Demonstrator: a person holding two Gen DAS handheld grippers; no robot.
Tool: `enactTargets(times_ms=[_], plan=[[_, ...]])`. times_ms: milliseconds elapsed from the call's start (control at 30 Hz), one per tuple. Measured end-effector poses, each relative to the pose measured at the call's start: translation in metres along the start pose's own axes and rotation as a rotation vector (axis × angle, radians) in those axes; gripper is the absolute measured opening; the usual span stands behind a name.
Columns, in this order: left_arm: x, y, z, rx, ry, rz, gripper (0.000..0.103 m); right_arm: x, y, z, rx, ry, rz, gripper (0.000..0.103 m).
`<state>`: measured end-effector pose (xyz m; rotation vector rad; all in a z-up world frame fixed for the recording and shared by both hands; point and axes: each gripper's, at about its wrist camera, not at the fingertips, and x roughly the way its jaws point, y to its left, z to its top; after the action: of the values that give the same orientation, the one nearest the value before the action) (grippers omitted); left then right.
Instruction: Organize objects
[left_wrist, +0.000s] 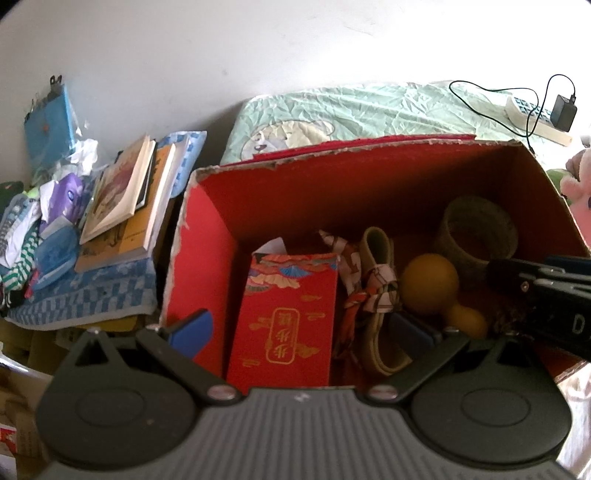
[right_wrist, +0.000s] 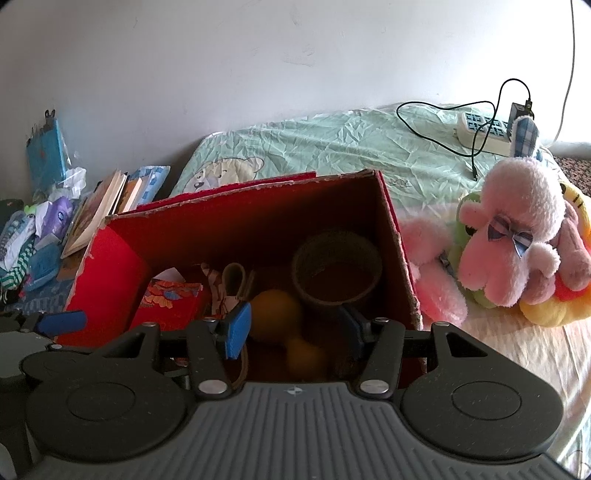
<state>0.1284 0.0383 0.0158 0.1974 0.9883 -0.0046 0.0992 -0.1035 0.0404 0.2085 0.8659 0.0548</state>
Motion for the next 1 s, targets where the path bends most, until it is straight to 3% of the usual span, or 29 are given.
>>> enactTargets(times_ms=[1000], plan=[[0.008, 0.003, -0.007, -0.009, 0.033, -0.012, 0.103, 0.001, 0.001, -0.018, -0.011, -0.096, 0.037, 0.053]])
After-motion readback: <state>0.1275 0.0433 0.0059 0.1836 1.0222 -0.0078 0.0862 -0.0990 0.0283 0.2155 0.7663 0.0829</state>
